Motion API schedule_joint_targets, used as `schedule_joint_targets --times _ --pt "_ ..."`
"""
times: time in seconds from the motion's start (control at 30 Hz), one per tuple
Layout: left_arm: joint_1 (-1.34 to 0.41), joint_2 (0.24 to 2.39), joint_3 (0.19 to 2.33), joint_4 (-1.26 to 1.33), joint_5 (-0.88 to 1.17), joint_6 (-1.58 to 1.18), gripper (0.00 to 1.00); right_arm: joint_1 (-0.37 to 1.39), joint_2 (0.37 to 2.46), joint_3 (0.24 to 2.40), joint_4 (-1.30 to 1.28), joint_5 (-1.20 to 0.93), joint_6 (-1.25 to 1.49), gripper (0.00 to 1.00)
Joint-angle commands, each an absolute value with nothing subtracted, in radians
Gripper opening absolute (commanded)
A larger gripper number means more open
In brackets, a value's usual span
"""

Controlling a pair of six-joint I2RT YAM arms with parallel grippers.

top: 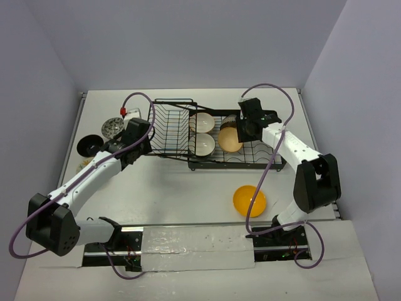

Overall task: Load the bowls into the dish rack
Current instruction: Pick up the bowl from the dish rack.

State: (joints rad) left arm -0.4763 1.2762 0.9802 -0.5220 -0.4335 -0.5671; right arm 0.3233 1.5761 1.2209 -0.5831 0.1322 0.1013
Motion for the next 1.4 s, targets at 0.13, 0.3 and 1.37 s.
schedule_joint_targets --times 0.13,0.3,1.37 --pt "-0.463 1.262 0.960 -0.606 -0.445 -0.571 0.41 0.301 1.624 1.207 -0.541 0.089 0.127 0.41" --pt "-0.462 1.256 0.960 -0.604 -0.439 -0.566 0.41 0.296 1.644 1.195 -0.520 0.072 0.137 0.41" --pt "-0.462 1.247 0.969 -0.604 -0.439 -0.557 0.47 0.305 1.261 0.803 -0.135 0.320 0.268 0.00"
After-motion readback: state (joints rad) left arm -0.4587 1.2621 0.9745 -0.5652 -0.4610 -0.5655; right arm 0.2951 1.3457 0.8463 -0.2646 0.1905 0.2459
